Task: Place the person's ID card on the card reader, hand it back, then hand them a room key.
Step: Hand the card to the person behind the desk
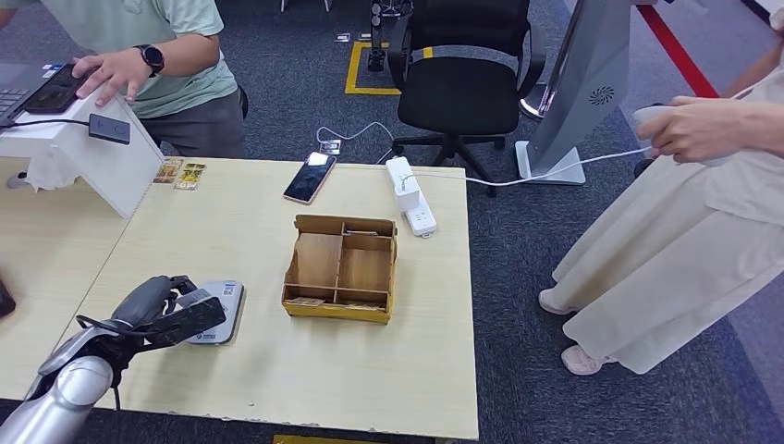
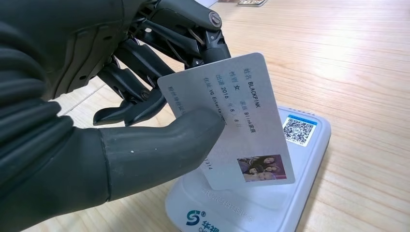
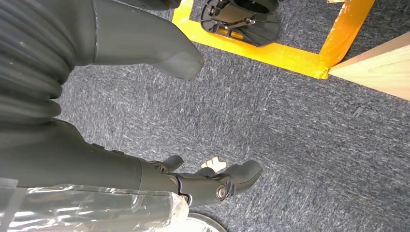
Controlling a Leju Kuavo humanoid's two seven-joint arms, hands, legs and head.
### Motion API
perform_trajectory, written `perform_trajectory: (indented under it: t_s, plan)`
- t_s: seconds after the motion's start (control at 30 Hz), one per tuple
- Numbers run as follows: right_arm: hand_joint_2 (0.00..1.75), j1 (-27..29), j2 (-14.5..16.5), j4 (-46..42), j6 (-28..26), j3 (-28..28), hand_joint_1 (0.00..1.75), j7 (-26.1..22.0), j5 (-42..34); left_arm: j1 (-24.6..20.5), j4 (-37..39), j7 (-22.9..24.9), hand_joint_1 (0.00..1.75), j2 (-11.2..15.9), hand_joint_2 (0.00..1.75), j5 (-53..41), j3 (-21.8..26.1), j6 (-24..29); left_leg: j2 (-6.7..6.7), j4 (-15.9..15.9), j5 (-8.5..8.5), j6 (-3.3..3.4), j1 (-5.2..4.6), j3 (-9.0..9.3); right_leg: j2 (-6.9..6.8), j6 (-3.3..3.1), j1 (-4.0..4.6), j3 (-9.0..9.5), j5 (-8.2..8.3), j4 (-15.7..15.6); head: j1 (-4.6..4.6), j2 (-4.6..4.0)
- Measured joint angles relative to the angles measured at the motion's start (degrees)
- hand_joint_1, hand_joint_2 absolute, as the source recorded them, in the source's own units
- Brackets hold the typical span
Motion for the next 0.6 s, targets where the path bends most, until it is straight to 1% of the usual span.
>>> perform_trajectory:
  t_s: [0.3,0.6]
  plan:
    - [1.75,0.0,0.0,0.0,0.02,0.67,0.0,0.31,-0.07,-1.31,2.12,1.47,1.75,-1.46,1.75,-3.39,-0.61,1.61,0.0,0.0,0.01,0.0,0.0,0.01,-0.01,-0.01,0.0,0.01,0.01,0.0,0.01,0.0]
    - [1.75,0.02,0.0,0.0,-0.07,1.2,0.0,0.51,-0.35,-2.83,4.26,3.02,1.75,-3.14,1.75,-8.16,-2.6,3.42,-0.01,0.0,0.01,-0.01,0.0,0.02,-0.02,-0.01,0.0,0.03,0.01,0.0,0.0,0.01]
